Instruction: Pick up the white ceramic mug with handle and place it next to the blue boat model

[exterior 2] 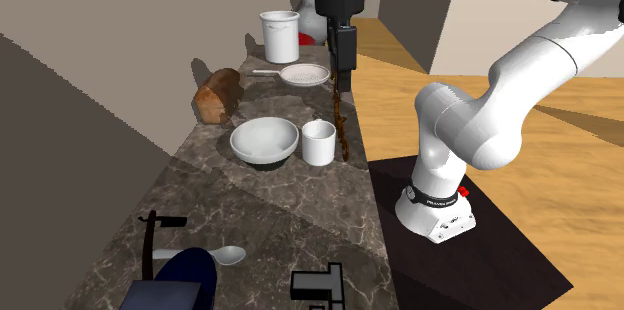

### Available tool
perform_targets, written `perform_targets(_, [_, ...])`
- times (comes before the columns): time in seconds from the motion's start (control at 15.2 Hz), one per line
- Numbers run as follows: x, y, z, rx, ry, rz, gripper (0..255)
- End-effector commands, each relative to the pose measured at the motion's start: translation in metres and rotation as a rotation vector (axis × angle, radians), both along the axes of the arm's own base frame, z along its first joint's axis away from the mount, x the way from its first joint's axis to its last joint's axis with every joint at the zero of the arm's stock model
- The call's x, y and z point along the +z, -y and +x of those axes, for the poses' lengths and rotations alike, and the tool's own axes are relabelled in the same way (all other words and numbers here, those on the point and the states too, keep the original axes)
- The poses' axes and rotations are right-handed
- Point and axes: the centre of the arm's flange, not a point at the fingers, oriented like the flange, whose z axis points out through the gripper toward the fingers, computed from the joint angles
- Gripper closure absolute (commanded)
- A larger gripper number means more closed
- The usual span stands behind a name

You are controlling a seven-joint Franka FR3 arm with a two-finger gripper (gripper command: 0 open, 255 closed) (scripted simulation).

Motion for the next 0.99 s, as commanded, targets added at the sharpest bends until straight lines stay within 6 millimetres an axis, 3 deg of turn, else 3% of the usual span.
perform_targets(0.0, [0.000, 0.000, 0.000, 0.000, 0.000, 0.000, 0])
perform_targets(0.92, [-0.159, 0.089, -0.018, 0.149, 0.071, -0.020, 0])
